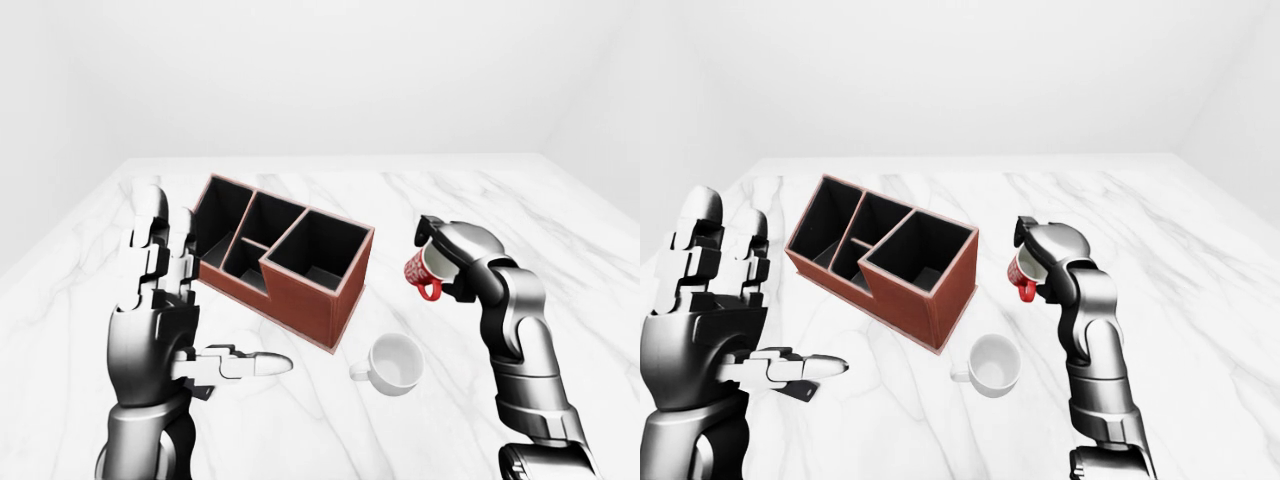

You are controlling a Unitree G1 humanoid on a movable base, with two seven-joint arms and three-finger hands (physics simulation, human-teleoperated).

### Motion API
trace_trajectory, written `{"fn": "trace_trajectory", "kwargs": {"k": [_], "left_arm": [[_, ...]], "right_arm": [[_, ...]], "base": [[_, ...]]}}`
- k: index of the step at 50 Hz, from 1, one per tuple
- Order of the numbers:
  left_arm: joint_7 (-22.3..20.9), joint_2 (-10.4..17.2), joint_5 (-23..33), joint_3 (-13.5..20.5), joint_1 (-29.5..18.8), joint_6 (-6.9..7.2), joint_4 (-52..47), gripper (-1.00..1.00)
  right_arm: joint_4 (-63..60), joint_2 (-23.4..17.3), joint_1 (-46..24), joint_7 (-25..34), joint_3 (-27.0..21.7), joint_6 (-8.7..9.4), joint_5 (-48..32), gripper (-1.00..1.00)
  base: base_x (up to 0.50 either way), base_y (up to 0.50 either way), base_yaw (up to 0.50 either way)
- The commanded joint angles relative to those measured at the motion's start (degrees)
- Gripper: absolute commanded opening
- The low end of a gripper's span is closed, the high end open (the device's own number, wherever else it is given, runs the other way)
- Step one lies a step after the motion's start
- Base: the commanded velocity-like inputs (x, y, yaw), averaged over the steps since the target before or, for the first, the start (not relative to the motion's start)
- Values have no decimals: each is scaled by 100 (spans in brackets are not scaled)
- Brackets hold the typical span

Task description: Pick up the red mug and place it to the right of the caddy.

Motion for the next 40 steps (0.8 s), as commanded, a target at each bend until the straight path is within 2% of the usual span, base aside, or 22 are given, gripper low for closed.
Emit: {"fn": "trace_trajectory", "kwargs": {"k": [1, 13, 36, 40], "left_arm": [[-20, -6, -20, 39, 0, 0, -16, 100], [-42, -2, -2, -7, 36, 0, -56, 100], [-54, -14, -35, 27, 33, 0, -98, 100], [-45, -14, -40, 34, 6, 0, -89, 100]], "right_arm": [[454, 214, -177, -1, 203, -1, -223, -100], [1020, 370, -347, -1, 400, -1, -195, -100], [2358, 241, -1091, -1, 448, -1, 239, -100], [2298, 238, -1085, -1, 478, -1, 289, -100]], "base": [[0, 0, 0], [0, 0, 0], [0, 0, 0], [0, 0, 0]]}}
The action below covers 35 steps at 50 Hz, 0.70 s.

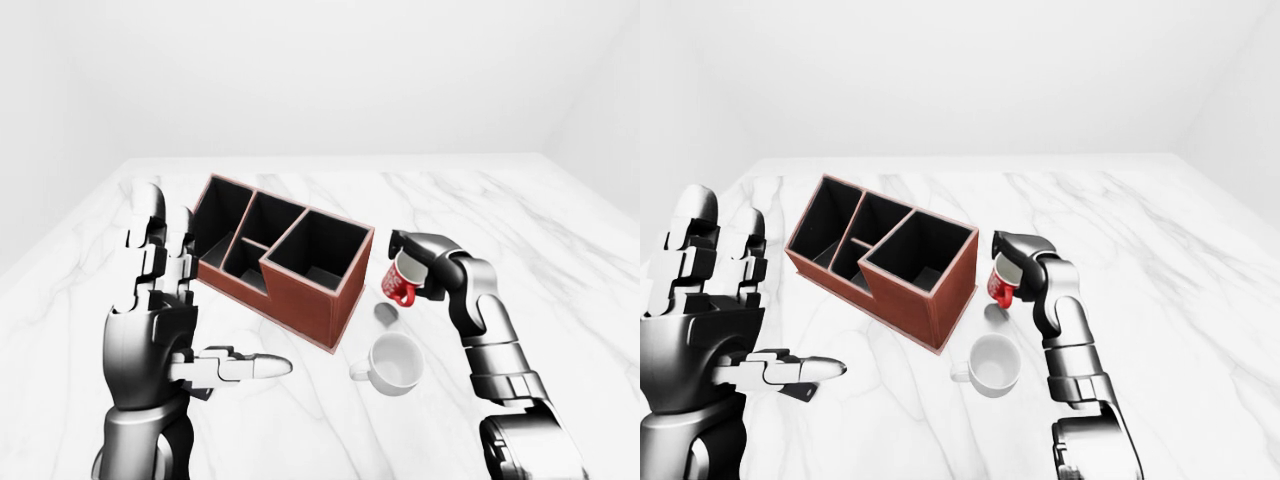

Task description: Pick up the red mug and place it to the right of the caddy.

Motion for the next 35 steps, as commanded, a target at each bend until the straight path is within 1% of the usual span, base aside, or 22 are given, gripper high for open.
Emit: {"fn": "trace_trajectory", "kwargs": {"k": [1, 10, 14, 16, 22, 28, 35], "left_arm": [[5, -7, 5, -9, -4, 0, 46, 100], [-3, 2, -34, 36, -18, 0, -6, 100], [-9, -4, -38, 41, -12, 0, -14, 100], [-11, -4, -39, 51, -27, 0, 17, 100], [-9, -6, -33, 44, -15, 0, -13, 100], [-8, -7, -23, 33, -14, 0, -3, 100], [-4, -1, -17, 25, -23, 0, -20, 100]], "right_arm": [[364, -51, -302, -1, 16, -1, 100, -100], [622, -46, -298, -1, 84, -1, 56, -100], [1091, -53, -474, -1, 87, -1, 98, -100], [990, -17, -423, -1, 130, -1, 74, -100], [1187, 48, -341, -1, 211, -1, 20, -100], [1804, 66, -629, -290, 203, -1, 128, -100], [2017, 70, -768, -433, 237, -1, 241, -100]], "base": [[0, 0, 0], [0, 0, 0], [0, 0, 0], [0, 0, 0], [0, 0, 0], [0, 0, 0], [0, 0, 0]]}}
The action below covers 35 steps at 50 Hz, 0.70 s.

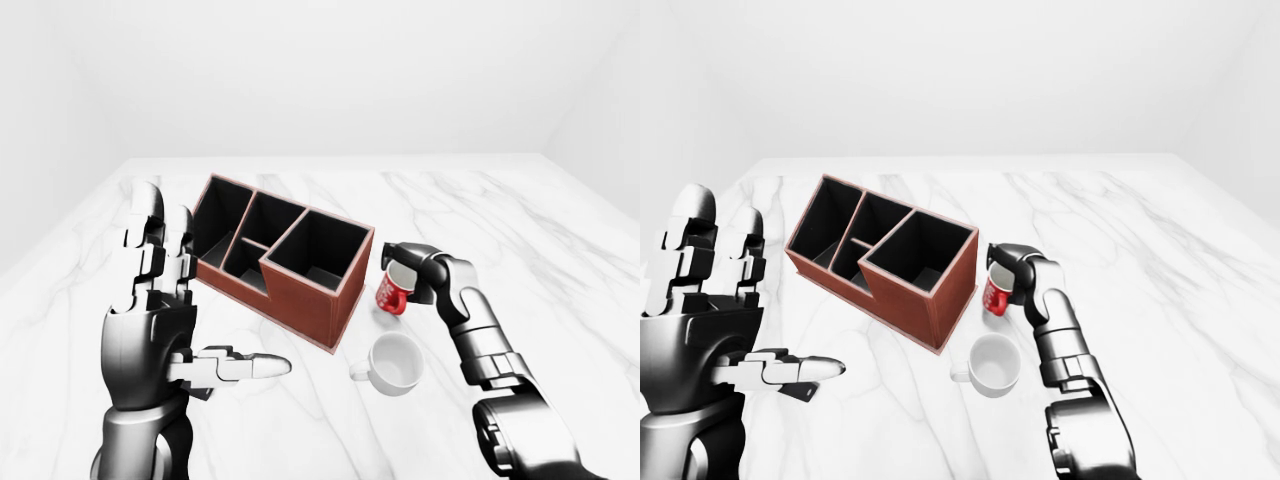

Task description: Pick up the red mug and place it to the right of the caddy.

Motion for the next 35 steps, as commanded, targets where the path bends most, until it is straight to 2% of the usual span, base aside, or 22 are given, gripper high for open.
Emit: {"fn": "trace_trajectory", "kwargs": {"k": [1, 26, 35], "left_arm": [[-4, 0, 7, -10, 11, 0, 12, 100], [4, -1, 7, -23, 18, 0, -49, 100], [-8, -2, -11, -1, 26, 0, -39, 100]], "right_arm": [[521, 21, -250, -281, 21, 0, 51, -100], [1369, -33, -509, -1080, 97, 0, 157, -100], [1226, 20, -446, -1037, 154, 0, 26, -100]], "base": [[0, 0, 0], [0, 0, 0], [0, 0, 0]]}}
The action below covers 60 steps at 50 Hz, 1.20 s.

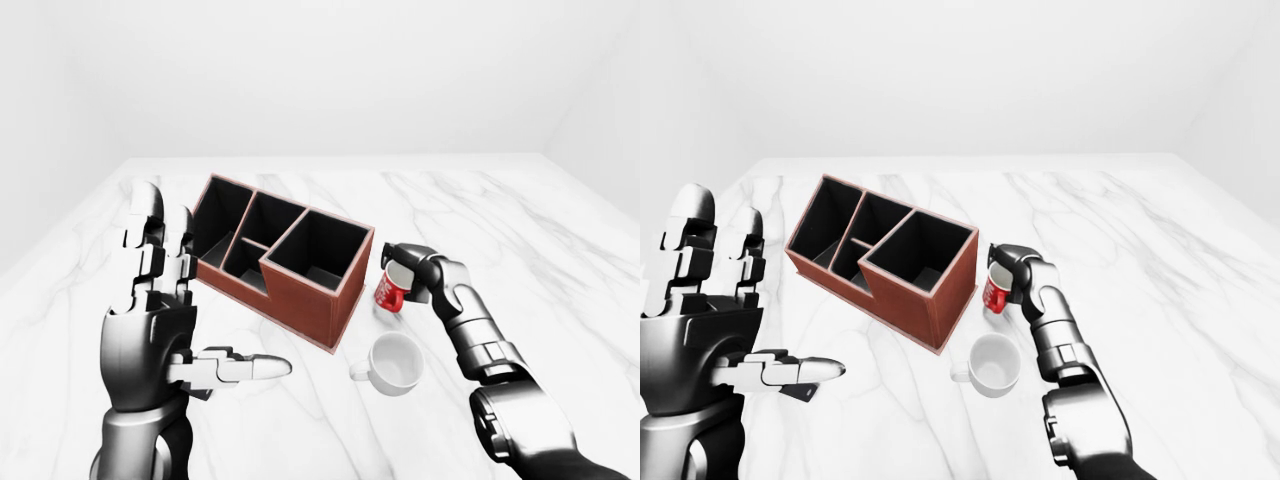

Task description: Pick up the red mug and place it to the right of the caddy.

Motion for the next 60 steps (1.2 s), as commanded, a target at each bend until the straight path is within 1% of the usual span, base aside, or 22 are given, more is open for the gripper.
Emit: {"fn": "trace_trajectory", "kwargs": {"k": [1, 4, 12, 16, 23, 28, 37, 60], "left_arm": [[-11, -2, -17, 19, 7, 0, -13, 100], [-12, -4, -19, 21, 3, 0, -10, 100], [-8, -8, -18, 29, -4, 0, -29, 100], [-17, -10, -34, 51, 8, 0, -59, 100], [-25, -13, -41, 70, -4, 0, -73, 100], [-29, -14, -54, 90, -15, 0, -109, 100], [-37, -19, -51, 102, -24, 0, -68, 100], [-33, -19, -48, 87, -8, 0, -96, 100]], "right_arm": [[67, 41, -36, -213, 34, 0, -232, -100], [261, 77, -89, -368, 42, 0, -254, -100], [247, 149, -32, -418, 112, 0, -394, -100], [471, 185, -36, -637, 143, 0, -475, -100], [783, 258, -85, -876, 165, 0, -429, -100], [882, 242, -113, -958, 185, 0, -414, -100], [1332, 243, -199, -1284, 205, 0, -296, -100], [1689, 200, -247, -1529, 243, 0, -139, -100]], "base": [[0, 0, 0], [0, 0, 0], [0, 0, 0], [0, 0, 0], [0, 0, 0], [0, 0, 0], [0, 0, 0], [0, 0, 0]]}}
